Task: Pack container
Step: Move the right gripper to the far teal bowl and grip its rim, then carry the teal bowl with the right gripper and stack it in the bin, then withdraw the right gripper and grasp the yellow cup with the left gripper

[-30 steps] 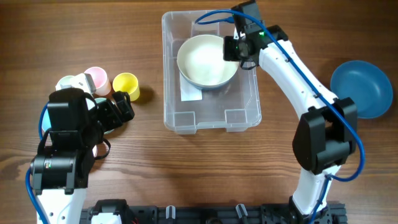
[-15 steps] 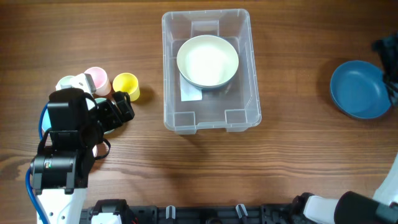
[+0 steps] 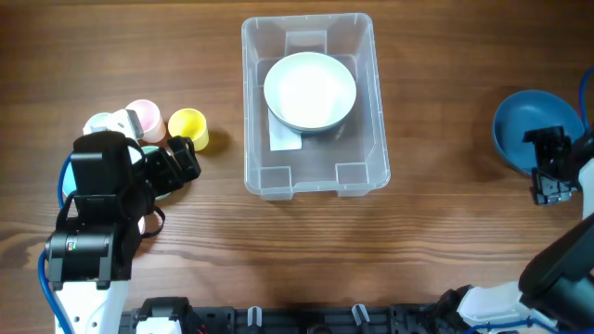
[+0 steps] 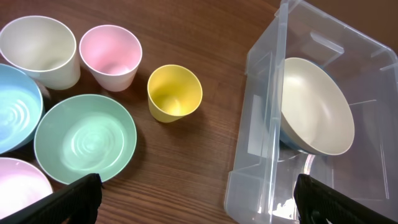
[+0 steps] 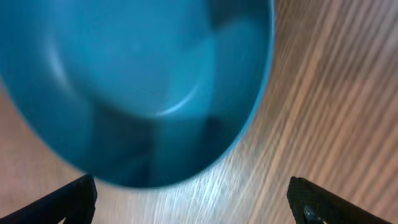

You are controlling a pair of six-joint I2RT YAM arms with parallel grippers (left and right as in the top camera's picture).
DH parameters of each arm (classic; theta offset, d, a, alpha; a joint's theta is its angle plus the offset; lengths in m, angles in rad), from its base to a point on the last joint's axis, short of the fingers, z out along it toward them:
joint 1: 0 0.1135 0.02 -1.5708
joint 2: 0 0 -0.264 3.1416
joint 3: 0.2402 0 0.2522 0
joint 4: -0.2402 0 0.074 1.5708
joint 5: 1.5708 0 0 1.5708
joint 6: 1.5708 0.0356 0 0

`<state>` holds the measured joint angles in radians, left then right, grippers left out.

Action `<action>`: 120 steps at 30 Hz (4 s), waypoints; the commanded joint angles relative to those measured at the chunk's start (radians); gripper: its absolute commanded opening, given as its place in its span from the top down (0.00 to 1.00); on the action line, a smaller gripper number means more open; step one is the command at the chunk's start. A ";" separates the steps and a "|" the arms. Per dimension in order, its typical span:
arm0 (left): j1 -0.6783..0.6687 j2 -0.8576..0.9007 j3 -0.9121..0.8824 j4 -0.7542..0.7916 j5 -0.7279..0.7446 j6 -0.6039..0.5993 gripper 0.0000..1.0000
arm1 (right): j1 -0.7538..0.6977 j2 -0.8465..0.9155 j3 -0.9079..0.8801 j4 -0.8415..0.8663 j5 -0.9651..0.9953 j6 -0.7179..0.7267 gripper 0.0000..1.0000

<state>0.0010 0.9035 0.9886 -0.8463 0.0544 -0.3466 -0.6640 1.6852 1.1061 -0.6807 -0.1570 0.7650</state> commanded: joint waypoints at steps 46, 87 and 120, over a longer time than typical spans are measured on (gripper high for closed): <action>-0.004 0.000 0.017 0.000 0.013 -0.002 0.00 | 0.754 -0.241 0.435 -0.130 0.052 -0.455 0.96; -0.004 0.041 0.037 -0.034 0.013 -0.029 0.01 | 0.682 -0.192 0.433 -0.488 0.310 -0.264 0.00; -0.133 1.068 0.475 -0.013 -0.135 -0.058 0.42 | 0.605 -0.506 0.227 -0.693 0.231 -0.294 0.00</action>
<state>-0.1356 1.9545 1.4548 -0.8619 -0.0559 -0.4015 -0.0559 1.1740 1.3365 -1.3754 0.0860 0.4847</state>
